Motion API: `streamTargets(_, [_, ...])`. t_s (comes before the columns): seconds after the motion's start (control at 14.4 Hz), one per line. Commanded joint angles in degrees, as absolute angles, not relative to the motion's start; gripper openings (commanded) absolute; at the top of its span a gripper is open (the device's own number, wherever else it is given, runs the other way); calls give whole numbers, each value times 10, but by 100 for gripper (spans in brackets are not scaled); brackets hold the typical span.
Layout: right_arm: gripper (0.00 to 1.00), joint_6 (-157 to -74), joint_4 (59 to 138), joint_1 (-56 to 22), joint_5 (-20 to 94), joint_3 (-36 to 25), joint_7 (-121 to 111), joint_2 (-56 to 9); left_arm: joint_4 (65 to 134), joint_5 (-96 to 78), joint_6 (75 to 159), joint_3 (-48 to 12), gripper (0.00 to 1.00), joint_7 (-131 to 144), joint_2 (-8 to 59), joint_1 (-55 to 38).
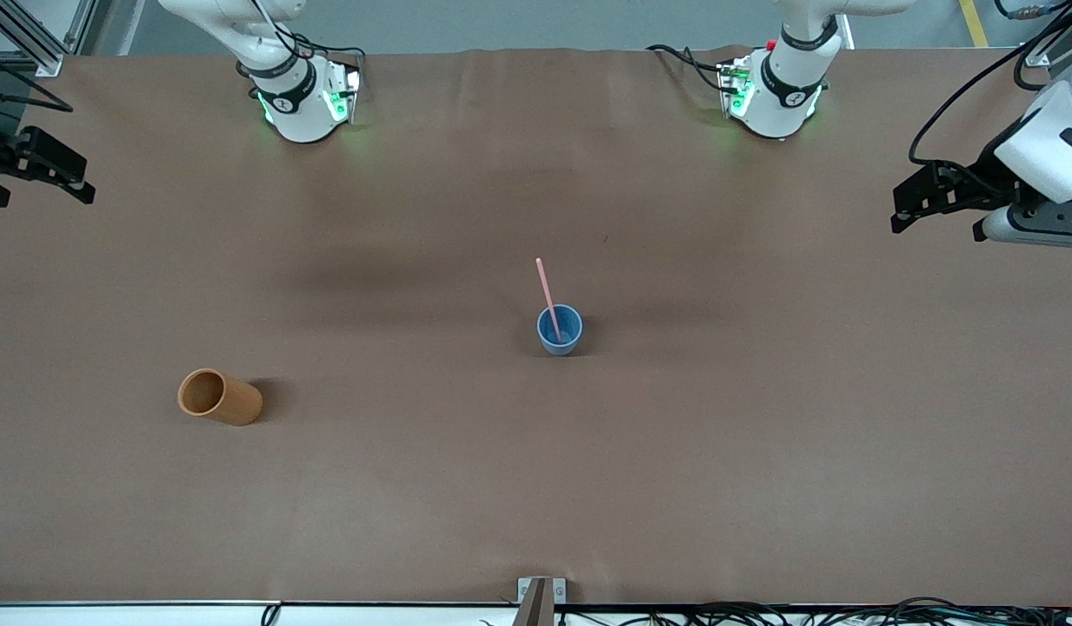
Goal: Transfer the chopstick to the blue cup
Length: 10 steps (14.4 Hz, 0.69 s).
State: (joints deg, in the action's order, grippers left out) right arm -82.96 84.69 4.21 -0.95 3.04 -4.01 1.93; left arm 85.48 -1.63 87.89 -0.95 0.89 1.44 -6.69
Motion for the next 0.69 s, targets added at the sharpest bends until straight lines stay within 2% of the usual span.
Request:
streamTargets(0.0, [100,-824,817,41,10,30,-43,1,839,-19,868,-10,100,2,20,-64])
streamTargets(0.62, [100,-824,819,43,18,29,-47,1,839,-20,868,-10,100,1,20,-64])
